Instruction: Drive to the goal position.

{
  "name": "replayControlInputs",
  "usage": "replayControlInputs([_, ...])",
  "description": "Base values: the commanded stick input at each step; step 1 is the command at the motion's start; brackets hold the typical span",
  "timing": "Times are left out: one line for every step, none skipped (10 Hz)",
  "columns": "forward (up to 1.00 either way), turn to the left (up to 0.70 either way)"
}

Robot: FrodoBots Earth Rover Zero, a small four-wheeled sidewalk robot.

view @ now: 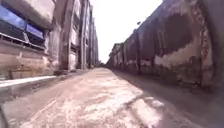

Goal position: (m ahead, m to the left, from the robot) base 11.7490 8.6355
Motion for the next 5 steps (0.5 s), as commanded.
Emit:
replayControlInputs([0.60, 0.00])
replayControlInputs([0.60, 0.00])
replayControlInputs([0.60, 0.00])
replayControlInputs([0.60, 0.00])
replayControlInputs([0.60, 0.00])
